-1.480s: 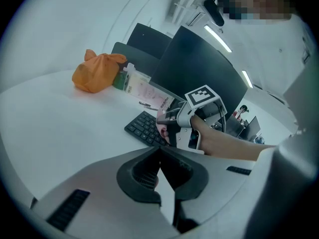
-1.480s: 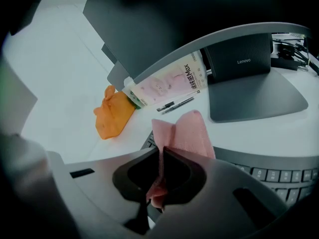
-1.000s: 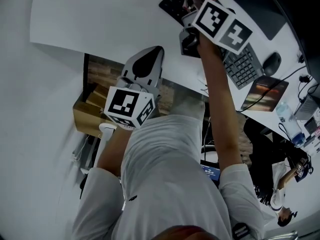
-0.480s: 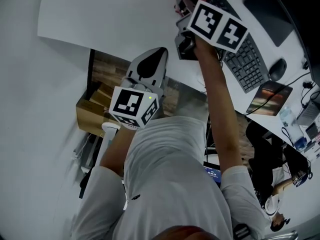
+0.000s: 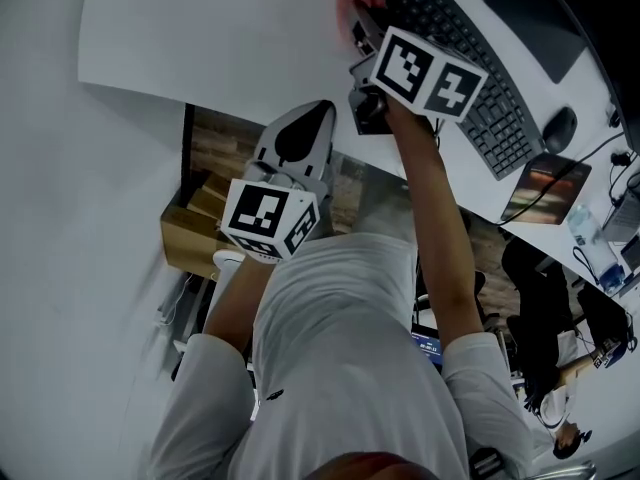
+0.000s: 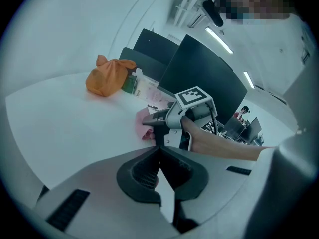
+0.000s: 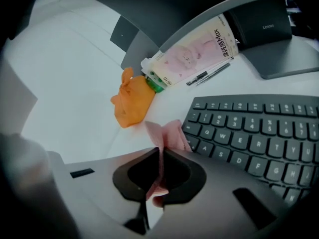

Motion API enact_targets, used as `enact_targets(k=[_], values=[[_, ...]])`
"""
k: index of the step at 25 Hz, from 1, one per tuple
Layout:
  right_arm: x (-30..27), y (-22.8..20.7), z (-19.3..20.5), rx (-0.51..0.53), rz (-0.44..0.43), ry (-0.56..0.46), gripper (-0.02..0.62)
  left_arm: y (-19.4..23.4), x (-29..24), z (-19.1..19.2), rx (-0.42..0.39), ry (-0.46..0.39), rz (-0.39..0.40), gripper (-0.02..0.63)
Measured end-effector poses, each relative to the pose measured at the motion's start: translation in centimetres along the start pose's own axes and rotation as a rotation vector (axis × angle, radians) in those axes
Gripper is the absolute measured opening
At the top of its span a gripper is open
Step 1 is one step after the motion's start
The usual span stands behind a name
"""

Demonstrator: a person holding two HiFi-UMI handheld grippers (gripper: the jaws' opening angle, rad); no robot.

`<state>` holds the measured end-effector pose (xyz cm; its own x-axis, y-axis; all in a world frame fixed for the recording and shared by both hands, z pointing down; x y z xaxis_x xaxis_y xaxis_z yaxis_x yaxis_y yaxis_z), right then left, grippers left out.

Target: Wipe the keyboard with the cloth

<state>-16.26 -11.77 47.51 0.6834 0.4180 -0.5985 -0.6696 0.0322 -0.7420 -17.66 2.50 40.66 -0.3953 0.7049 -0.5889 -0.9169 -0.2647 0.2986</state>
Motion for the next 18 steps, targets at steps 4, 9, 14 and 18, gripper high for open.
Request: enact_targets(k=[4,9,14,18], values=[[1.0,-0.9,0.0,0.009,0.052,-0.032,0.018,-0.6,-0.1,0.3,-0.006,0.005,0.012,0.018],[2.8,-2.5,-0.1,-0.036,0.112,-0.077,0.018,-1.3,-0.3,0.5,-0.020,0.008,0.030,0.018],[5.1,-4.3,0.5,-0.058,0.155,-0.097,0.018,-2.4,-0.4,0.3,-0.030,0.008,0.048,0.018],[6.5,-5.4,0.9,-0.069,0.176,-0.117,0.018,-3.2,-0.5,0.1,-0.048,0.005,0.068,0.018]])
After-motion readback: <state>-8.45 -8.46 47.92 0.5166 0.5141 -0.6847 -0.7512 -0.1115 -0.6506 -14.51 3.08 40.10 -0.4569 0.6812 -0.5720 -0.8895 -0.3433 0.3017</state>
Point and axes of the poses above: the fingertips, and each gripper's own axes: x backward along the fingers, y to its left, z out of its underside, the point moved 1 cm from there along x, backward along the fingers, and after that the axes turned 11 degrees about -x, right-handed, at the moved point
